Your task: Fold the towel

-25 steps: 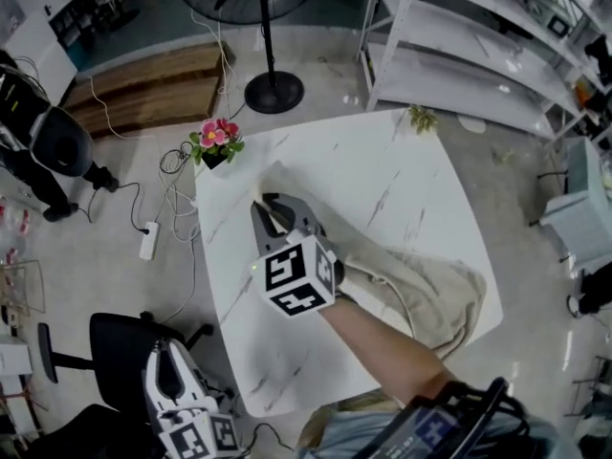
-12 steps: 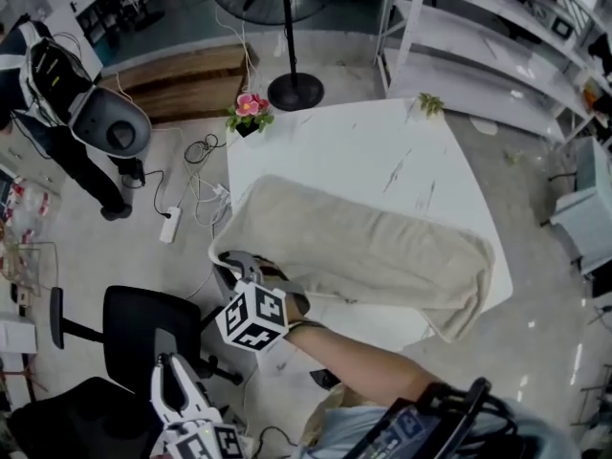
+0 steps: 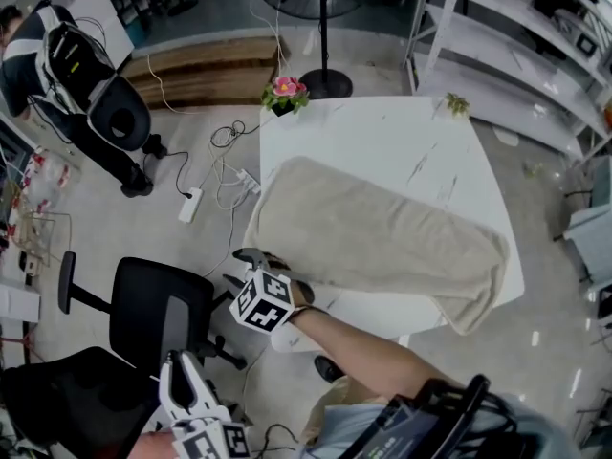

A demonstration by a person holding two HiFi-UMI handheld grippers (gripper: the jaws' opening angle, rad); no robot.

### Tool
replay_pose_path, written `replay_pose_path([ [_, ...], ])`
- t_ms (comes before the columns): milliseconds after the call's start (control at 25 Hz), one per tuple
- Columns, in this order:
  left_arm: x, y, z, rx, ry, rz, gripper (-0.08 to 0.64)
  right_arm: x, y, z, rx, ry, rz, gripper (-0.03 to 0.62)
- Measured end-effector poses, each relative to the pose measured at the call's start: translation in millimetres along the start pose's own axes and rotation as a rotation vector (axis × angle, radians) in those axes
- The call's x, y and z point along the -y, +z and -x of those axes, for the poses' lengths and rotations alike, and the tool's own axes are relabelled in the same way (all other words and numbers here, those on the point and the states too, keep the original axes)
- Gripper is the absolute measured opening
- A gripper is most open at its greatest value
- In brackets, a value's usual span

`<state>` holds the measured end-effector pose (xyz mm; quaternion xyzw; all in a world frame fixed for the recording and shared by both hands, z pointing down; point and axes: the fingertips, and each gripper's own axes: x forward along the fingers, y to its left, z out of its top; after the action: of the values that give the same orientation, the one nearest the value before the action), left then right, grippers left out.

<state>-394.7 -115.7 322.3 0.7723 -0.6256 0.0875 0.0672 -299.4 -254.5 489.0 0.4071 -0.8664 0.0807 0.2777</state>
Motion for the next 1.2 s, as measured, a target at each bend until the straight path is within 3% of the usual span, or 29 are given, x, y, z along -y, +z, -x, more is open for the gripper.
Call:
replay_pose_path([
  [160, 10, 8, 3, 0.038, -0.043, -0.002, 0.063, -2, 39, 42, 0.120, -0.015, -0.014, 0.204],
  [400, 53, 22, -1, 0.109, -0.205, -0.023, 0.063, 29, 34, 131, 0.175, -0.194, 0.001, 0.202],
  [800, 188, 13, 18, 0.106, -0.435, -0.058, 0.063, 91, -90, 317, 0.098, -0.486, -0.078, 0.202],
  [1040, 250, 2, 60, 0.104, -0.501, -0.069, 0.063, 66, -180, 393, 0.022, -0.537, -0.123, 0.204],
  [1200, 279, -21, 87, 0.085, -0.524, -0.084, 0.063, 41, -240, 419, -0.040, -0.546, -0.098, 0.204],
])
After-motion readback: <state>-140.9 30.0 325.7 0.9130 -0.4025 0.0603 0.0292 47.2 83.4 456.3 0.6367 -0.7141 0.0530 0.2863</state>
